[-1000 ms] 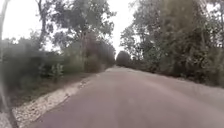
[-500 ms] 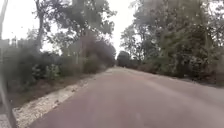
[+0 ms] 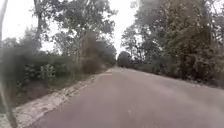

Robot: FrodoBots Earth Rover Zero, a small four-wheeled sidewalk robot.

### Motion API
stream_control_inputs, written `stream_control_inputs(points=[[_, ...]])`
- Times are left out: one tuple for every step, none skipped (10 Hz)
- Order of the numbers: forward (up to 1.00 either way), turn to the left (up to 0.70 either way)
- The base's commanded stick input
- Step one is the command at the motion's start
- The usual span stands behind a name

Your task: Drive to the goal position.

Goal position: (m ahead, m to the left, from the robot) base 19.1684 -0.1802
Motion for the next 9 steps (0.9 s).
stream_control_inputs(points=[[0.70,-0.17],[0.70,-0.28],[0.70,-0.10],[0.70,0.00],[0.70,0.00],[0.70,0.00],[0.70,0.00],[0.70,0.00],[0.70,0.00]])
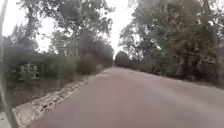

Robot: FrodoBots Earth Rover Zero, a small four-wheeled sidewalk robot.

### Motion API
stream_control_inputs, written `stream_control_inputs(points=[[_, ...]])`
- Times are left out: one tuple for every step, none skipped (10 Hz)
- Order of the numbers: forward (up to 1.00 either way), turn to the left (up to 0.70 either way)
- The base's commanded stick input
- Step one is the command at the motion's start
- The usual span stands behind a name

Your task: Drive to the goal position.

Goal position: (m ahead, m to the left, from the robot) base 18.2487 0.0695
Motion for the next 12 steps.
stream_control_inputs(points=[[0.70,0.00],[0.70,0.00],[0.70,0.00],[0.70,-0.07],[0.70,-0.08],[0.70,-0.02],[0.70,0.00],[0.70,0.00],[0.70,0.00],[0.70,0.00],[0.70,0.00],[0.70,0.00]])
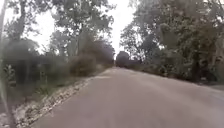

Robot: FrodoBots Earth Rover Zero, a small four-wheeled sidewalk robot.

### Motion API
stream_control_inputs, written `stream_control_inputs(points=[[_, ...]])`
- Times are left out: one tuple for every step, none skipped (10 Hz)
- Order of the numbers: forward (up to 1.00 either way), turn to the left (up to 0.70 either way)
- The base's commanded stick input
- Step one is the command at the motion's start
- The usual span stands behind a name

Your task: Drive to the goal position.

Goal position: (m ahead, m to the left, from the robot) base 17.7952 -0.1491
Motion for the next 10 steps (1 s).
stream_control_inputs(points=[[0.70,0.00],[0.70,0.00],[0.70,0.00],[0.70,0.00],[0.70,0.00],[0.70,0.00],[0.70,0.00],[0.70,0.00],[0.70,0.00],[0.70,0.00]])
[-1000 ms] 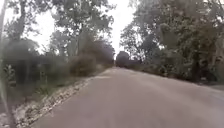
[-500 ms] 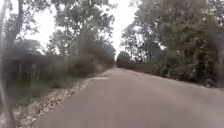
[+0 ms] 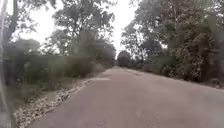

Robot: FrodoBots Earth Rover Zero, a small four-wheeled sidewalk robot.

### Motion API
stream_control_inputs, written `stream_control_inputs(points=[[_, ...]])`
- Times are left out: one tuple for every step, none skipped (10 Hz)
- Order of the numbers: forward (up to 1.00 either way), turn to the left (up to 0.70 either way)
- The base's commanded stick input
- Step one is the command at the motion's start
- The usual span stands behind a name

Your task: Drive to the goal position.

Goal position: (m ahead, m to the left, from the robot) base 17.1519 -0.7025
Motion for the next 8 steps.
stream_control_inputs(points=[[0.70,0.00],[0.70,0.00],[0.70,0.00],[0.70,0.00],[0.70,0.00],[0.70,0.00],[0.70,0.00],[0.70,0.00]])
